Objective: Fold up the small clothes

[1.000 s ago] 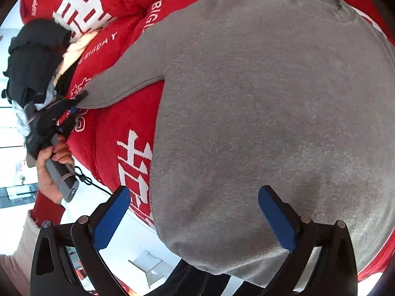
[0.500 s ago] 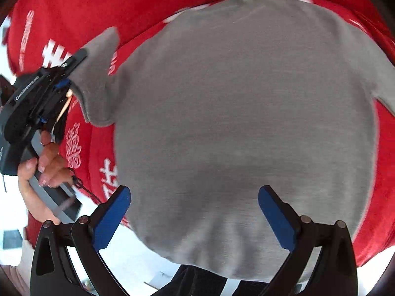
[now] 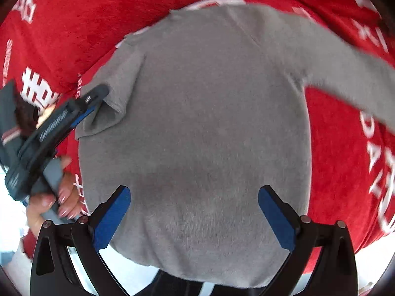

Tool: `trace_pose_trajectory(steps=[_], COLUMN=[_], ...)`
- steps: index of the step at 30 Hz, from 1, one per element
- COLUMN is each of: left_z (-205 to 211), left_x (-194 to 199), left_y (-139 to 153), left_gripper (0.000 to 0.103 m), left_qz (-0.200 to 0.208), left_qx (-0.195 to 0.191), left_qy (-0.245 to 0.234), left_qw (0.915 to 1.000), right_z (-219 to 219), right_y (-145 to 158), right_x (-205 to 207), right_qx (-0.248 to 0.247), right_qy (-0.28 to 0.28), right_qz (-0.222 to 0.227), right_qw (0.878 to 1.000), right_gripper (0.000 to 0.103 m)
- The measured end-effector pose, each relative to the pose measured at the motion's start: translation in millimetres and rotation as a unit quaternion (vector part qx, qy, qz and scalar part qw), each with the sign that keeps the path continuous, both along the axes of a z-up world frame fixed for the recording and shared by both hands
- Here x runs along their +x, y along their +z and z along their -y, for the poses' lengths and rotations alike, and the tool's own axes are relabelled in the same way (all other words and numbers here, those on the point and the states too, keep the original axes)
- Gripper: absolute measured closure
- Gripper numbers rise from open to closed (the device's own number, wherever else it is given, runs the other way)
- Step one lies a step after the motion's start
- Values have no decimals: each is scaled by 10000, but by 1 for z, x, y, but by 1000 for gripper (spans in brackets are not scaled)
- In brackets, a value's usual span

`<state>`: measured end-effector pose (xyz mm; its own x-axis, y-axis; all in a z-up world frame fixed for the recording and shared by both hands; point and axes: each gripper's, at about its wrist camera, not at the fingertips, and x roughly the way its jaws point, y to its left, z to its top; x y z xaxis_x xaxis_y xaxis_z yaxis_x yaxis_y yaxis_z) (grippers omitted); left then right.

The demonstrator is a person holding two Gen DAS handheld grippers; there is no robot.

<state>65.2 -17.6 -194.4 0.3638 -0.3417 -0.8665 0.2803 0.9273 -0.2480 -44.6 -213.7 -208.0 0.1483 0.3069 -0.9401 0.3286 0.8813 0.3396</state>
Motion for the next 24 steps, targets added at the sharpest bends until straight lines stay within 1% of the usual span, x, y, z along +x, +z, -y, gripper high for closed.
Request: trace_pose_trajectory(steps=[2,3,4,5,6,7,8,9,10,11,12,14,15,16,17,18,20,21,22,23,24], left_z=[-28,-41,-60,-71,-88,-101,-114,-124,-138,-144,-152,-162,-165,-168,-169,-167,-166,-165,-162,-161,-160], left_x=[-5,-6,-4,0,4,10,16,22,28,32,36,44,49,53,57,61,72,77,83,88,96], left_y=[14,19,22,23,23,19,14,10,4,0,-4,-11,-14,-18,-20,-22,-24,-25,-26,-26,-30], left_gripper=[40,34,23,21,21,21,21,21,21,21,21,21,21,21,21,21,21,21,21,21,21], left_qz=[139,173,200,232,236,165,47,-49,-163,-231,-307,-420,-473,-517,-546,-536,-535,-532,-525,-536,-585], left_qx=[119,162,226,280,342,410,528,637,699,707,701,649,638,617,605,535,513,506,487,452,421], left_qy=[103,180,325,471,638,737,855,964,1095,1163,1228,1259,1268,1262,1256,1263,1223,1210,1207,1198,1186], left_qw=[9998,9996,9990,9982,9971,9963,9949,9933,9914,9904,9895,9890,9887,9887,9887,9891,9897,9899,9901,9903,9903], right_z=[-13,-25,-34,-45,-62,-80,-100,-115,-133,-144,-159,-180,-186,-187,-185,-178,-146,-120,-89,-59,-20], right_y=[9,14,16,18,21,22,19,17,11,6,-2,-18,-27,-31,-32,-28,-11,-3,2,1,-7], right_x=[17,30,41,52,64,74,86,91,98,106,113,125,131,136,143,149,162,166,167,162,153], right_qx=[-300,-560,-767,-965,-1207,-1440,-1733,-1984,-2284,-2504,-2769,-3226,-3405,-3446,-3304,-3117,-2539,-2094,-1620,-1207,-692], right_qy=[373,714,998,1295,1679,2077,2529,2851,3232,3493,3754,4166,4341,4438,4430,4246,3294,2627,1894,1170,236], right_qz=[185,313,426,554,721,879,1019,1106,1197,1264,1338,1368,1365,1398,1377,1372,1486,1516,1530,1492,1333], right_qw=[9987,9954,9911,9853,9757,9635,9464,9312,9105,8940,8744,8388,8228,8154,8220,8389,8972,9296,9563,9744,9884], right_gripper=[0,0,0,0,0,0,0,0,0,0,0,2,16,54,77,89,89,88,88,88,87])
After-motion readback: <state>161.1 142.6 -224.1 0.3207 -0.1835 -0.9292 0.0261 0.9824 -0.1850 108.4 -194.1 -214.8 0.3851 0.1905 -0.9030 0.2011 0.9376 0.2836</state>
